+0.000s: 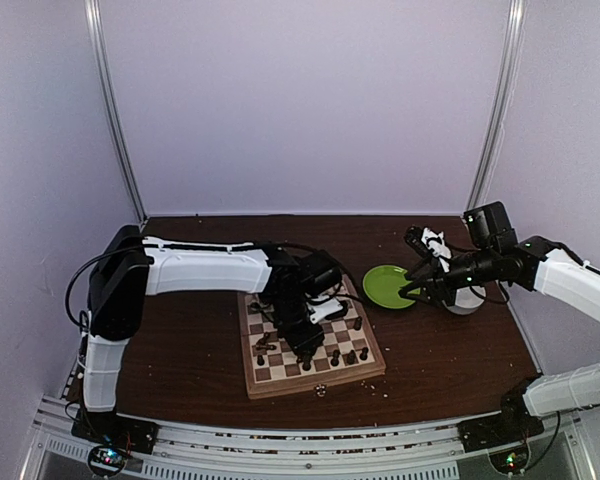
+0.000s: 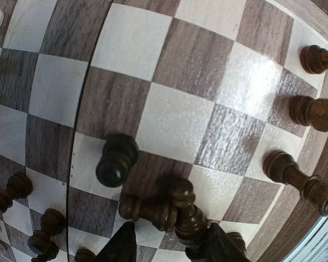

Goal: Set up the chess pieces on the board
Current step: Pick up the chess pile from the chessboard.

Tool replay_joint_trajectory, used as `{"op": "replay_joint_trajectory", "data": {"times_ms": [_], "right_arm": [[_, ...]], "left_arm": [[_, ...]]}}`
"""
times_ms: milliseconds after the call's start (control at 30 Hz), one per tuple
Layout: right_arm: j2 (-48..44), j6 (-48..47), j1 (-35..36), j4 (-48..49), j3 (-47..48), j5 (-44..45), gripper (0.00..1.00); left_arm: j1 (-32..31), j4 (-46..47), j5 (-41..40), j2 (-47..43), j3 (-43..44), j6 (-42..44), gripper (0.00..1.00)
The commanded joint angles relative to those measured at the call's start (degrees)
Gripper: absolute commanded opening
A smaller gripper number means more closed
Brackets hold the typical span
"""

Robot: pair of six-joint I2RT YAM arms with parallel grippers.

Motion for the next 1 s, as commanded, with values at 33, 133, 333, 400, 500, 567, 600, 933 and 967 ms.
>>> {"op": "replay_joint_trajectory", "data": {"times_ms": [33,133,333,400,500,567,600,933,967], "right_arm": [[0.09,-0.81,-0.42,-0.58,1.83,-0.53,0.49],[0.05,-0.89,-0.37,-0.58,1.79,-0.53,0.49],[0.13,-0.89,-0.38,-0.66,1.84,-0.62,0.49],[0.23,-0.9,-0.37,-0.6,1.84,-0.67,0.49],[0.55,-0.94,-0.43,-0.62,1.81,-0.87,0.49],[0.87,-0.81,-0.37,-0.73,2.0,-0.95,0.49],[0.94,-0.81,-0.42,-0.82,2.01,-0.95,0.49],[1.85,-0.28,-0.42,-0.47,2.0,-1.4,0.49],[2.12,-0.28,-0.42,-0.56,2.09,-1.49,0.49]], "left_arm": [[-0.28,0.45,-4.78,1.68,0.48,1.43,0.44],[-0.29,-0.68,-7.08,2.01,0.97,2.37,0.41],[-0.27,-1.59,-8.51,0.26,-0.36,3.97,0.41],[-0.3,-1.05,-7.76,-1.08,-1.55,4.18,0.45],[-0.29,0.44,-6.25,-2.76,-3.02,4.13,0.46],[-0.31,0.72,-5.73,-2.79,-3.48,3.88,0.44],[-0.31,0.88,-5.4,-2.79,-3.86,3.77,0.42],[-0.33,4.26,-3.67,-6.56,-9.17,3.45,0.41],[-0.31,4.64,-3.35,-6.89,-9.59,3.57,0.4]]}}
